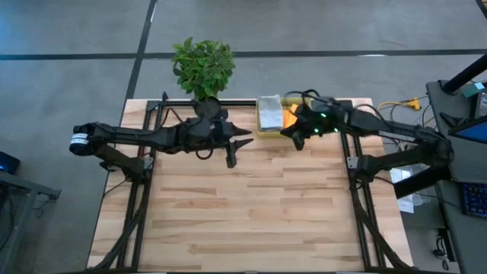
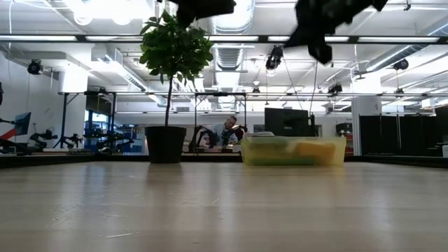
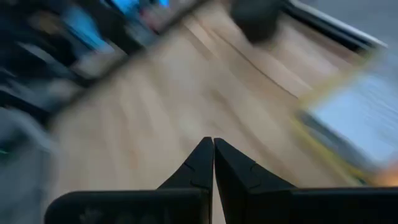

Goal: Fold microfiber towels
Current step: Return to Home Position

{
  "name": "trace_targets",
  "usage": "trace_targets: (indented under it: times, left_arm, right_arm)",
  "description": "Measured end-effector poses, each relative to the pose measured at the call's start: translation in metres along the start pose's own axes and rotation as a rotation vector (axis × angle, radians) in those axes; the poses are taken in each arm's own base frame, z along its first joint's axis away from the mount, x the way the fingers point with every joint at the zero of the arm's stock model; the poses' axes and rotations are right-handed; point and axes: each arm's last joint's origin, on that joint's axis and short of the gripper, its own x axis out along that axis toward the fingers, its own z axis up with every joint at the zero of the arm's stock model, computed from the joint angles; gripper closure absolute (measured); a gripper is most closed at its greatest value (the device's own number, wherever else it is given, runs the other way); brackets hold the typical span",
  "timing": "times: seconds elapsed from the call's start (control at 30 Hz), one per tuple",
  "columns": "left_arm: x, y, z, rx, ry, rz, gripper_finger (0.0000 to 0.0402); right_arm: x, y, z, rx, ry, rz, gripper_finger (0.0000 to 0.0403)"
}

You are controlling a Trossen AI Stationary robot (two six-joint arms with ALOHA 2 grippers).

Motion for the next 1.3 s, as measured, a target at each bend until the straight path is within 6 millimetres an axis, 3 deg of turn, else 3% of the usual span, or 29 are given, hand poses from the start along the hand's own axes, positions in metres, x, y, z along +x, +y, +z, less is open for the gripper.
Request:
trace_targets:
  times: [0.13,0.27,0.43,0.6,0.77,0.9,1.03,1.13,1.3]
  left_arm:
    - [-0.001,0.001,0.014,-0.028,-0.142,0.005,0.0304]
    - [-0.006,0.004,0.034,-0.075,-0.357,0.015,0.0304]
    - [-0.025,0.010,0.068,-0.173,-0.600,0.013,0.0304]
    - [-0.071,0.020,0.110,-0.183,-0.744,0.014,0.0304]
    - [-0.139,0.033,0.126,-0.124,-0.796,0.066,0.0304]
    - [-0.187,0.045,0.119,-0.176,-0.786,0.167,0.0304]
    - [-0.207,0.049,0.100,-0.288,-0.705,0.168,0.0304]
    - [-0.209,0.048,0.083,-0.389,-0.699,0.135,0.0304]
    - [-0.194,0.040,0.047,-0.464,-0.594,0.109,0.0304]
  right_arm:
    - [-0.017,0.029,0.006,-0.010,-0.247,0.195,0.0394]
    - [-0.037,0.044,0.033,-0.031,-0.636,0.303,0.0394]
    - [-0.087,0.061,0.058,-0.089,-1.143,0.555,0.0394]
    - [-0.132,0.066,0.058,-0.172,-1.285,0.564,0.0394]
    - [-0.188,0.064,0.039,-0.250,-1.266,0.455,0.0394]
    - [-0.226,0.053,0.015,-0.201,-1.318,0.364,0.0394]
    - [-0.241,0.042,-0.010,-0.127,-1.340,0.373,0.0394]
    - [-0.231,0.035,-0.021,-0.033,-1.297,0.404,0.0394]
    - [-0.197,0.028,-0.030,0.084,-1.182,0.487,0.0393]
